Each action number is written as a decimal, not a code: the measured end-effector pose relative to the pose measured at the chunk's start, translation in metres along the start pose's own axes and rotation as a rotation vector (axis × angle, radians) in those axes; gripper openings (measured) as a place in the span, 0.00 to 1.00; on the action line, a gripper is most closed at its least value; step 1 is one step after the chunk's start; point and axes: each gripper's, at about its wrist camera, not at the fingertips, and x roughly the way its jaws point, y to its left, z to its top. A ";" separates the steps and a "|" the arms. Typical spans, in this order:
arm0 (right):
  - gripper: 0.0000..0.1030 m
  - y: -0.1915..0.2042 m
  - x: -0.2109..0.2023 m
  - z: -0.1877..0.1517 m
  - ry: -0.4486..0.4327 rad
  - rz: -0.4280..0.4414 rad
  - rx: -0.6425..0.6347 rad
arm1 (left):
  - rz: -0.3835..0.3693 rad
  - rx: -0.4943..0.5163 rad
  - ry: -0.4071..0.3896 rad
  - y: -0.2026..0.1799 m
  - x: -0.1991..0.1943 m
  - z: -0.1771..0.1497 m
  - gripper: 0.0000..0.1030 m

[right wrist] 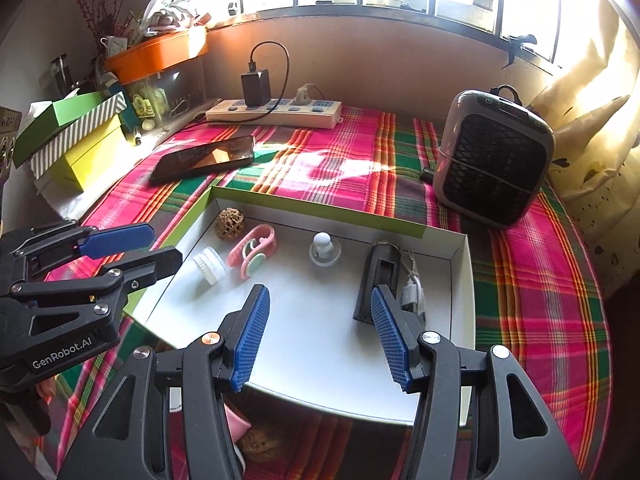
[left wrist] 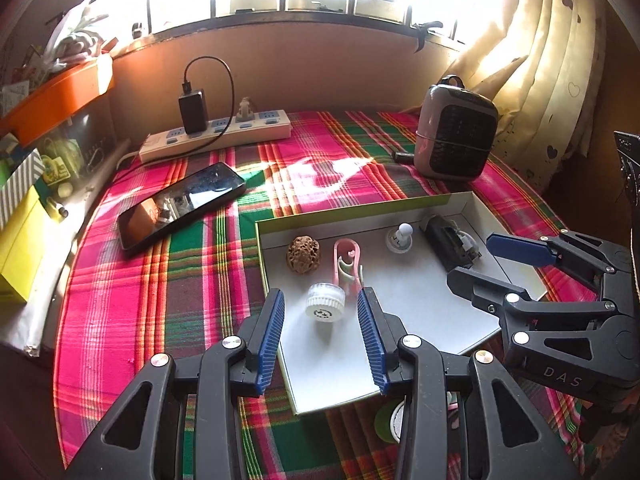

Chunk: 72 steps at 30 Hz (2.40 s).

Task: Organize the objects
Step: 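Withdraw both tools from the box back toward the remaining items, then close left tool on the white-lidded round container while right tool closes on the black disc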

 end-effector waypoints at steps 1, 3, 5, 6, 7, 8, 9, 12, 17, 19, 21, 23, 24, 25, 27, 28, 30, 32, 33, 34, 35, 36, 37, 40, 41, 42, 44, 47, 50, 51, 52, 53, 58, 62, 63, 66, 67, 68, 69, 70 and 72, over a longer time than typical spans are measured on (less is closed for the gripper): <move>0.52 0.000 -0.003 -0.002 -0.005 0.001 0.004 | 0.001 0.004 -0.003 -0.002 -0.002 -0.002 0.35; 0.52 0.001 -0.009 -0.006 -0.016 0.005 0.010 | -0.002 -0.001 -0.008 -0.002 -0.006 -0.006 0.35; 0.52 0.001 -0.014 -0.011 -0.022 0.003 0.013 | -0.006 -0.005 -0.009 -0.003 -0.010 -0.011 0.35; 0.52 0.002 -0.016 -0.014 -0.025 0.003 0.014 | -0.008 -0.007 -0.012 -0.003 -0.012 -0.013 0.35; 0.52 0.002 -0.017 -0.016 -0.024 0.006 0.016 | -0.009 -0.006 -0.011 -0.004 -0.013 -0.016 0.35; 0.52 0.002 -0.019 -0.019 -0.023 0.011 0.017 | -0.009 -0.010 -0.011 -0.004 -0.015 -0.018 0.35; 0.52 0.002 -0.020 -0.023 -0.022 0.014 0.017 | -0.010 -0.013 -0.015 -0.004 -0.017 -0.021 0.35; 0.52 0.003 -0.023 -0.031 -0.019 0.006 0.021 | -0.025 -0.018 -0.018 -0.006 -0.022 -0.026 0.35; 0.52 0.002 -0.028 -0.043 -0.015 0.001 0.027 | -0.059 -0.031 -0.022 -0.009 -0.029 -0.037 0.35; 0.52 0.003 -0.028 -0.047 -0.013 -0.015 0.017 | -0.067 -0.032 -0.017 -0.011 -0.029 -0.040 0.36; 0.52 0.003 -0.029 -0.050 -0.014 -0.019 0.014 | -0.080 -0.031 -0.017 -0.013 -0.031 -0.044 0.36; 0.53 0.004 -0.031 -0.054 -0.018 -0.016 0.011 | -0.094 -0.027 -0.015 -0.015 -0.032 -0.047 0.36; 0.53 0.005 -0.032 -0.056 -0.019 -0.018 0.006 | -0.100 -0.023 -0.012 -0.017 -0.032 -0.048 0.36; 0.52 0.006 -0.033 -0.059 -0.021 -0.021 0.001 | -0.107 -0.017 -0.010 -0.018 -0.033 -0.050 0.37; 0.53 0.006 -0.035 -0.063 -0.019 -0.013 0.005 | -0.118 -0.010 -0.003 -0.021 -0.032 -0.053 0.40; 0.52 0.006 -0.036 -0.065 -0.021 -0.006 0.010 | -0.125 -0.010 0.002 -0.022 -0.031 -0.054 0.41; 0.53 0.006 -0.038 -0.068 -0.022 -0.001 0.013 | -0.135 -0.010 0.015 -0.023 -0.029 -0.057 0.43; 0.53 0.006 -0.038 -0.071 -0.018 -0.004 0.015 | -0.139 -0.005 0.027 -0.026 -0.026 -0.060 0.43; 0.53 0.006 -0.038 -0.073 -0.015 -0.004 0.016 | -0.143 -0.004 0.033 -0.027 -0.024 -0.061 0.43; 0.53 0.006 -0.038 -0.074 -0.014 -0.004 0.019 | -0.147 -0.005 0.038 -0.028 -0.022 -0.062 0.43; 0.53 0.005 -0.039 -0.076 -0.013 -0.005 0.022 | -0.152 -0.005 0.043 -0.028 -0.020 -0.062 0.43; 0.53 0.005 -0.039 -0.077 -0.012 -0.004 0.025 | -0.152 -0.008 0.049 -0.029 -0.019 -0.063 0.43; 0.53 0.005 -0.039 -0.078 -0.012 -0.004 0.027 | -0.151 -0.011 0.054 -0.029 -0.017 -0.063 0.43; 0.53 0.004 -0.040 -0.079 -0.009 -0.006 0.029 | -0.164 -0.009 0.064 -0.030 -0.012 -0.063 0.43; 0.53 0.004 -0.040 -0.079 -0.008 -0.007 0.029 | -0.164 -0.012 0.067 -0.030 -0.010 -0.063 0.43; 0.53 0.005 -0.040 -0.079 -0.008 -0.007 0.028 | -0.159 -0.019 0.069 -0.030 -0.009 -0.063 0.43; 0.53 0.005 -0.040 -0.080 -0.005 -0.006 0.028 | -0.158 -0.025 0.067 -0.029 -0.007 -0.062 0.43; 0.53 0.006 -0.038 -0.082 0.004 -0.003 0.031 | -0.162 -0.026 0.071 -0.028 -0.005 -0.062 0.43; 0.53 0.007 -0.038 -0.083 0.008 0.002 0.033 | -0.158 -0.025 0.073 -0.028 -0.004 -0.061 0.43; 0.53 0.008 -0.038 -0.083 0.009 0.004 0.031 | -0.157 -0.026 0.071 -0.027 -0.004 -0.061 0.43; 0.53 0.009 -0.038 -0.083 0.009 0.006 0.029 | -0.153 -0.029 0.067 -0.027 -0.004 -0.062 0.44; 0.53 0.010 -0.038 -0.084 0.010 0.009 0.027 | -0.148 -0.029 0.064 -0.026 -0.004 -0.062 0.44; 0.53 0.017 -0.039 -0.085 0.016 0.029 0.019 | -0.108 -0.051 0.060 -0.016 -0.003 -0.062 0.33; 0.53 0.022 -0.038 -0.088 0.026 0.044 0.011 | -0.097 -0.064 0.057 -0.008 -0.004 -0.065 0.32; 0.53 0.023 -0.037 -0.088 0.027 0.047 0.010 | -0.095 -0.067 0.056 -0.007 -0.004 -0.065 0.32; 0.53 0.027 -0.037 -0.089 0.031 0.065 0.008 | -0.088 -0.080 0.052 -0.002 -0.005 -0.067 0.32; 0.53 0.028 -0.036 -0.089 0.034 0.072 0.006 | -0.087 -0.084 0.051 -0.001 -0.006 -0.067 0.32; 0.53 0.030 -0.036 -0.089 0.037 0.078 0.004 | -0.084 -0.087 0.051 0.000 -0.006 -0.068 0.32; 0.53 0.031 -0.035 -0.090 0.040 0.088 0.002 | -0.082 -0.089 0.051 0.001 -0.007 -0.068 0.31; 0.53 0.033 -0.034 -0.090 0.045 0.098 0.003 | -0.082 -0.092 0.051 0.003 -0.007 -0.069 0.32; 0.53 0.035 -0.031 -0.091 0.055 0.108 0.004 | -0.081 -0.098 0.051 0.005 -0.008 -0.070 0.31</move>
